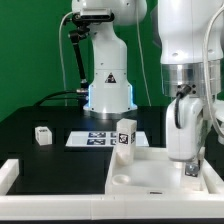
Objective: Assemble square table
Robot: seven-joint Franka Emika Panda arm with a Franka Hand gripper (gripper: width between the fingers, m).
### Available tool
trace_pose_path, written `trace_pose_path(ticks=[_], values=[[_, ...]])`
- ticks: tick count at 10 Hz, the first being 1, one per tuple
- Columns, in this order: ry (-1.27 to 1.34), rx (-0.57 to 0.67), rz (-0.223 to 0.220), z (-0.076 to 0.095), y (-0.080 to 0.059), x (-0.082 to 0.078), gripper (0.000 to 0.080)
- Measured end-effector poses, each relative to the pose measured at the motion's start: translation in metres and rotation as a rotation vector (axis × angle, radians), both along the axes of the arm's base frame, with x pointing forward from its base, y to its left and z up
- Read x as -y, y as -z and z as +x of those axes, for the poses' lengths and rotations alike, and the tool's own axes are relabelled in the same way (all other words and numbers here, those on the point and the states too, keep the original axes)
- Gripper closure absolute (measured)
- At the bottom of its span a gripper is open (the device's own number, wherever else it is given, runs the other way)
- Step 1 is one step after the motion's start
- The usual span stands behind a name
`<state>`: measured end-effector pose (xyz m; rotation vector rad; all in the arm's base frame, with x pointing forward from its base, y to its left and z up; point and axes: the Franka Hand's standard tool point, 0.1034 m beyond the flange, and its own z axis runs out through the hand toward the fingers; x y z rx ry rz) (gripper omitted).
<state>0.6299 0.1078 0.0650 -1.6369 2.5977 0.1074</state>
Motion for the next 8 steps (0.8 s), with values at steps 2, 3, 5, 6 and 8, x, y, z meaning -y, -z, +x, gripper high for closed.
trace_pose_path(ticks=[2, 3, 5, 6, 8], values=[[-0.001, -0.001, 0.000, -0.001, 0.001, 0.000, 0.0325], [-0.001, -0.001, 0.000, -0.001, 0.001, 0.000, 0.0207], [-0.047, 0.006, 0.005, -0.007, -0.007, 0.004, 0.0162], [-0.080, 0.022, 0.014, -0.012, -0.020, 0.015, 0.0162], [-0.073, 0.050, 0.020, -0.008, -0.049, 0.034, 0.0150]])
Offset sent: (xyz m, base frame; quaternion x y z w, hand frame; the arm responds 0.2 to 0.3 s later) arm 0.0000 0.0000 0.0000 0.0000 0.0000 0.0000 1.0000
